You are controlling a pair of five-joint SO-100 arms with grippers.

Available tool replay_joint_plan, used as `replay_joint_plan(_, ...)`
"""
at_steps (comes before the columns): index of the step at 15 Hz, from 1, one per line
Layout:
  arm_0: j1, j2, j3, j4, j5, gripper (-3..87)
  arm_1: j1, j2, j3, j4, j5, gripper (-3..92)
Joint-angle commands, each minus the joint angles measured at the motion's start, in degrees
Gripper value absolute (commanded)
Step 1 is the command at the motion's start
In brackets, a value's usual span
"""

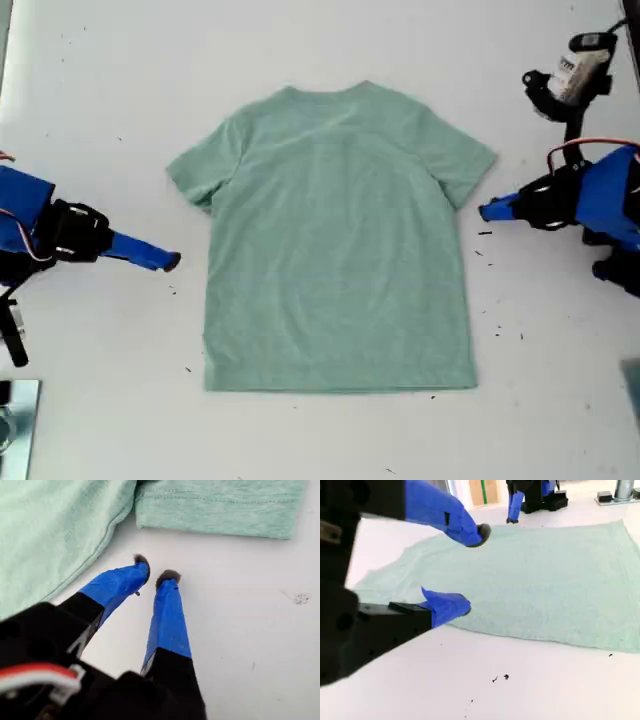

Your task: Fold t shirt

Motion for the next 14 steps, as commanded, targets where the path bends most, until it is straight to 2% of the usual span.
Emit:
replay_joint_plan(1,0.2,0.5,0.7,-0.6,-11.4,-0.2,-17.0,0.8,3.2,-3.1,45.4,2.1)
replay_joint_plan(7,0.2,0.5,0.7,-0.5,-10.4,-0.1,-15.2,0.8,3.2,-4.0,43.8,2.1)
replay_joint_plan(10,1.4,0.5,0.5,-0.4,-10.4,-0.1,-17.4,0.8,2.5,-4.2,47.7,2.1)
replay_joint_plan(12,1.7,0.5,0.7,-0.6,-10.8,-0.1,-18.9,0.3,-1.3,-9.0,43.2,2.3)
replay_joint_plan(14,1.6,0.5,0.9,-0.8,-10.8,-0.1,-14.9,-17.2,-20.4,-3.8,35.5,2.3)
